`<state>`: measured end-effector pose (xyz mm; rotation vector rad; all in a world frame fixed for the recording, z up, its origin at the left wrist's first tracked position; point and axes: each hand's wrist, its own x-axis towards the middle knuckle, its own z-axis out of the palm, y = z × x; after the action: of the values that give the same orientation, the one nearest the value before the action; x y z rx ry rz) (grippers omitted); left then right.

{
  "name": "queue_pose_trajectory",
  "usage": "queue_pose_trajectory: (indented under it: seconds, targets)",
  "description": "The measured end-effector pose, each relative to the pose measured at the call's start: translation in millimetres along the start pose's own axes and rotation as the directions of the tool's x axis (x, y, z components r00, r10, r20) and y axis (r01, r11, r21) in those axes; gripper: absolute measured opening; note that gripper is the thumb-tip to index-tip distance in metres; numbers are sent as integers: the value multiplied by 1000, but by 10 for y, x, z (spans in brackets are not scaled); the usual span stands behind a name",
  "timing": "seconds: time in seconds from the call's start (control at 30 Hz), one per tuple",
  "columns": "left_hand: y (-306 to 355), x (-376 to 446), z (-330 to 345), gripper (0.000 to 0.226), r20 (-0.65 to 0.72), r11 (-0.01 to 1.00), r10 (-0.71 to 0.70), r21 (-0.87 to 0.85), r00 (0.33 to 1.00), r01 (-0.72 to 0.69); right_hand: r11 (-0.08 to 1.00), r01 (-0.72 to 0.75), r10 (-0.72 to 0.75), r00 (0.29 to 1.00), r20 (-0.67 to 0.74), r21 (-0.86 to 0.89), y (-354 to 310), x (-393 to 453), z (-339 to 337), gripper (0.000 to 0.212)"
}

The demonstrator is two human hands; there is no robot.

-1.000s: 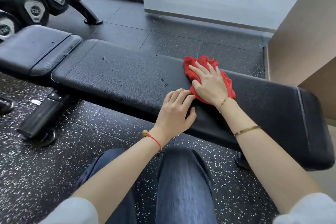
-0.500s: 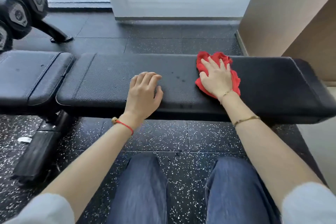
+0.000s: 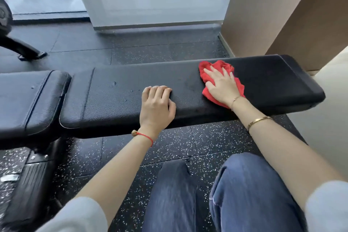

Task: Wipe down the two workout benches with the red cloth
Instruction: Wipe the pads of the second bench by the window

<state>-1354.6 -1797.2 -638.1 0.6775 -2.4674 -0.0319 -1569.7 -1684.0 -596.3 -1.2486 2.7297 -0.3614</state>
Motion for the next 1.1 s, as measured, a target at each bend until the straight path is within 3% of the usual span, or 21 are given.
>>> queue_pose_trajectory:
  seconds: [0.17, 0.37, 0.5, 0.63, 0.73, 0.83, 0.9, 1.0, 1.1]
  targets:
    - [-8, 8, 22, 30, -21, 1000, -7, -2, 1000, 7, 955, 298, -298, 954, 25, 14, -574, 34, 242, 55]
    - [-33, -5, 55, 31, -44, 1000, -20, -24, 999, 19, 905, 422, -421, 907, -22, 53, -341, -204, 207, 57]
    - [-24, -11, 61, 30, -61, 999, -30, -32, 998, 28, 965, 261, -260, 964, -49, 7, -6, 60, 127, 54]
    - [-5, -19, 74, 31, -60, 999, -47, -23, 997, 45, 997, 77, -78, 995, -64, -19, -120, 516, 87, 54]
    - [3, -14, 71, 31, -56, 998, -56, -23, 997, 55, 979, 204, -204, 979, -16, -11, -417, 455, 166, 55]
    - [9, -14, 63, 32, -55, 998, -59, -36, 997, 58, 913, 408, -409, 913, 17, 12, -539, 40, 210, 58]
    - [3, -14, 62, 32, -57, 997, -62, -44, 996, 60, 884, 467, -468, 884, 17, 37, -453, -225, 210, 59]
    - [2, -19, 62, 30, -61, 996, -70, -66, 996, 66, 916, 400, -400, 916, -14, 29, -99, -288, 130, 58]
    - [10, -26, 57, 29, -56, 996, -70, -63, 996, 67, 986, 165, -165, 985, -56, -2, 223, -1, 17, 54]
